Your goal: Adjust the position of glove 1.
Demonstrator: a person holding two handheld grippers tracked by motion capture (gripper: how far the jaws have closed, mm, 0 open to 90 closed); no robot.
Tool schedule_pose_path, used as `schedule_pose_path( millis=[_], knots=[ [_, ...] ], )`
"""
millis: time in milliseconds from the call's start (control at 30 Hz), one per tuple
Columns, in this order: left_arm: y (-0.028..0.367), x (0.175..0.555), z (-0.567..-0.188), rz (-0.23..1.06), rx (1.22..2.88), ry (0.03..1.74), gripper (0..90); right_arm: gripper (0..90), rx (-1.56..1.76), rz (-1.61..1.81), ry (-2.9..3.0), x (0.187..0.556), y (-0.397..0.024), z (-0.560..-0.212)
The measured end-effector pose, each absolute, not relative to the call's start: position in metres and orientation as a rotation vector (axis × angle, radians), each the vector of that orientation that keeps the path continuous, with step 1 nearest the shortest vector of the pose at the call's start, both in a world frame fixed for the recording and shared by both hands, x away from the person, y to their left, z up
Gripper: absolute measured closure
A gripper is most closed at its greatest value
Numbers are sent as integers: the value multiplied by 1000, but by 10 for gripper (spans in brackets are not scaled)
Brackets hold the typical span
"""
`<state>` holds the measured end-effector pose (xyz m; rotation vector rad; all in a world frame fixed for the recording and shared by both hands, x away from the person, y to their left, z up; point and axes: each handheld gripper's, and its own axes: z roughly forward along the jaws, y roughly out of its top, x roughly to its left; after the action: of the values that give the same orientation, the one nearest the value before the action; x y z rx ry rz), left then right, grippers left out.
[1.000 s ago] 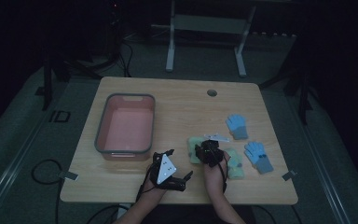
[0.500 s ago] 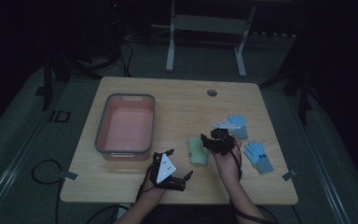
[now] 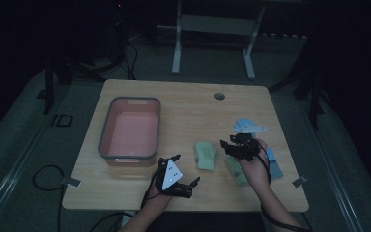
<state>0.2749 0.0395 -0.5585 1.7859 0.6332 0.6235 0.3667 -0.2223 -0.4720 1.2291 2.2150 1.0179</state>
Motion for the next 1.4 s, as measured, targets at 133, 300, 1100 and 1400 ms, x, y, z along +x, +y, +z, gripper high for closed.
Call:
schedule_pose_path(
  millis=[133, 300, 1100, 1400],
  knots=[
    [39, 275, -559, 625, 1787, 635, 0, 528, 1220, 1033, 2231, 359, -240, -472],
    [39, 274, -559, 632, 1786, 635, 0, 531, 1217, 1010, 2245, 352, -259, -477],
    [39, 274, -559, 633, 1790, 636, 0, 682, 1126, 908, 2395, 334, -287, -541],
    [39, 275, -559, 630, 1788, 638, 0, 845, 1173, 880, 2360, 332, -281, -535]
  ],
)
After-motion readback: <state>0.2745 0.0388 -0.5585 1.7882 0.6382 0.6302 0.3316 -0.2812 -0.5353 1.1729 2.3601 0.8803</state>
